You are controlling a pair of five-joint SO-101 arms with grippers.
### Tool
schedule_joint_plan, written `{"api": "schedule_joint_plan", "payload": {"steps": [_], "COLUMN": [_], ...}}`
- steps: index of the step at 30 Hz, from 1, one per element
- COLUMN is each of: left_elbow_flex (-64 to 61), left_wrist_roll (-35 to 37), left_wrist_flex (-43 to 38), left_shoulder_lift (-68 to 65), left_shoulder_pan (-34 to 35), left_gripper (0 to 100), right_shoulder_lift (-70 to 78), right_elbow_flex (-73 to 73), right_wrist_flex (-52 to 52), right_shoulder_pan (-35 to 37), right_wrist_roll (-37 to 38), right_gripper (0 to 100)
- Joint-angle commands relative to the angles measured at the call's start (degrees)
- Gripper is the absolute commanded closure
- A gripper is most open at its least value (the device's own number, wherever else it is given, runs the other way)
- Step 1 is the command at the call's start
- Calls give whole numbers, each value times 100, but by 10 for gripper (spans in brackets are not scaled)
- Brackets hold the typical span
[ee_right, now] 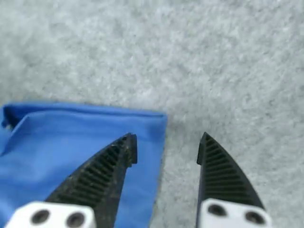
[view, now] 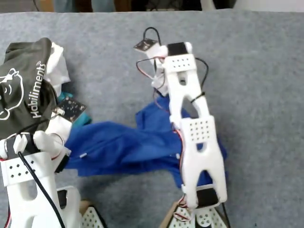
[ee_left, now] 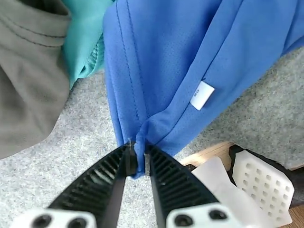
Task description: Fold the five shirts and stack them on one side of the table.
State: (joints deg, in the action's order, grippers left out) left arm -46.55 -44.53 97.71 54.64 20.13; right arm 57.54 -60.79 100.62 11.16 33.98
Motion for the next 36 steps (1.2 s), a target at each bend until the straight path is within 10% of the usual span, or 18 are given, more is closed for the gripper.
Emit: {"api": "schedule_joint_plan", "payload": {"steps": [1, 21, 27, 36], "left_elbow_flex": [13, 13, 13, 541], "left_wrist_roll": [-44, -26, -18, 651], "left_wrist_flex": [9, 9, 9, -193], "left_shoulder_lift": [70, 70, 70, 70], "left_shoulder_pan": [4, 22, 22, -4], "left_gripper": [971, 971, 971, 971], "right_shoulder_lift": [-690, 1191, 1244, 629], "right_elbow_flex": [497, -980, -1077, -1226], "right_wrist_flex": [53, 35, 44, 62], "right_shoulder_pan": [123, 114, 114, -255], "right_wrist_roll": [273, 176, 97, -712], "right_gripper": [783, 789, 983, 985]}}
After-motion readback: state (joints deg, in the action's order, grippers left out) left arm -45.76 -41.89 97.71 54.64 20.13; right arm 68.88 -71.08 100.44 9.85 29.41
